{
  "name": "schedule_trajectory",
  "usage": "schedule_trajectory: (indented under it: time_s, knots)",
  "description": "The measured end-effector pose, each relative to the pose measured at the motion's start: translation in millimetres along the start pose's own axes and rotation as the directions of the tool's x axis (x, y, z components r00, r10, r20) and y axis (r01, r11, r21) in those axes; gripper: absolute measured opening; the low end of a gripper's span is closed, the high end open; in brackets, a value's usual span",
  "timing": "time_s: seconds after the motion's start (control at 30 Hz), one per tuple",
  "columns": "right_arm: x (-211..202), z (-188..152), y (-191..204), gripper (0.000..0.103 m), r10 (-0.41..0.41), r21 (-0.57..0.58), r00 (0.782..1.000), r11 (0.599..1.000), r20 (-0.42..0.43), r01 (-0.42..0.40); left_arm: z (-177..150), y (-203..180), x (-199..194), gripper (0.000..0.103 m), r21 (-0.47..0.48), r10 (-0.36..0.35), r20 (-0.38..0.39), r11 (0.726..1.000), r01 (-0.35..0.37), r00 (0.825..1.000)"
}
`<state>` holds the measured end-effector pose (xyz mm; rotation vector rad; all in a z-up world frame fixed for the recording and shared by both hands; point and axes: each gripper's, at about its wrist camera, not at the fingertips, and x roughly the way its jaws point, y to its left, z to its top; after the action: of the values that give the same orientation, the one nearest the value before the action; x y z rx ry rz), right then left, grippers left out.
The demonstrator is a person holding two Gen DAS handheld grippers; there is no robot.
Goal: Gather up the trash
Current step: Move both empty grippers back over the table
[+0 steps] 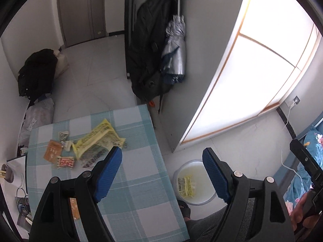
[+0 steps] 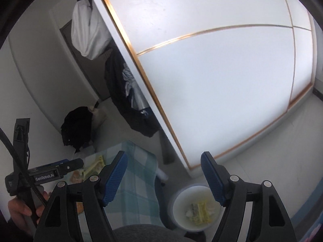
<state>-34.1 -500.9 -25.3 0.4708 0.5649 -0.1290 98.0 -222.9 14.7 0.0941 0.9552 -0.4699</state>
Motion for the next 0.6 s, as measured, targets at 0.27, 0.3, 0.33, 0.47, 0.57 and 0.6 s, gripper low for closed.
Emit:
schedule_trajectory:
  time_s: [0.27,0.3,0.33,0.47,0.57,0.6]
  knots:
    - [-20.7,-2.3,87.6,0.082,0.091,-0.142,0.993,0.987,0.076,-0.080,-17.9,61.2,-48.8,0.080,-0.109,0.083,0.115,0.992,-0.071,0.990]
    - [-19.9,-3.2,96.5,0.082,0.098,-0.157,0.992,0.984,0.074,-0.086,-21.8,71.6,-54.2,0.080,-0.124,0.098,0.125,0.989,-0.082,0.987]
    - [-18.9,-5.0,107.2,0.082,0.113,-0.174,0.991,0.980,0.069,-0.100,-26.3,76.7,-58.0,0.080,-0.139,0.107,0.134,0.986,-0.088,0.985]
    - [-14.5,-18.4,147.5,0.082,0.165,-0.217,0.985,0.965,0.056,-0.149,-43.7,106.8,-67.1,0.080,-0.195,0.132,0.158,0.976,-0.100,0.979]
    - [-10.0,-30.0,173.1,0.083,0.201,-0.250,0.979,0.950,0.032,-0.187,-59.1,133.4,-68.6,0.080,-0.249,0.160,0.171,0.962,-0.115,0.972]
    - [-7.4,-35.5,184.7,0.083,0.212,-0.273,0.977,0.941,0.022,-0.198,-64.8,144.2,-69.3,0.080,-0.269,0.177,0.175,0.955,-0.126,0.969]
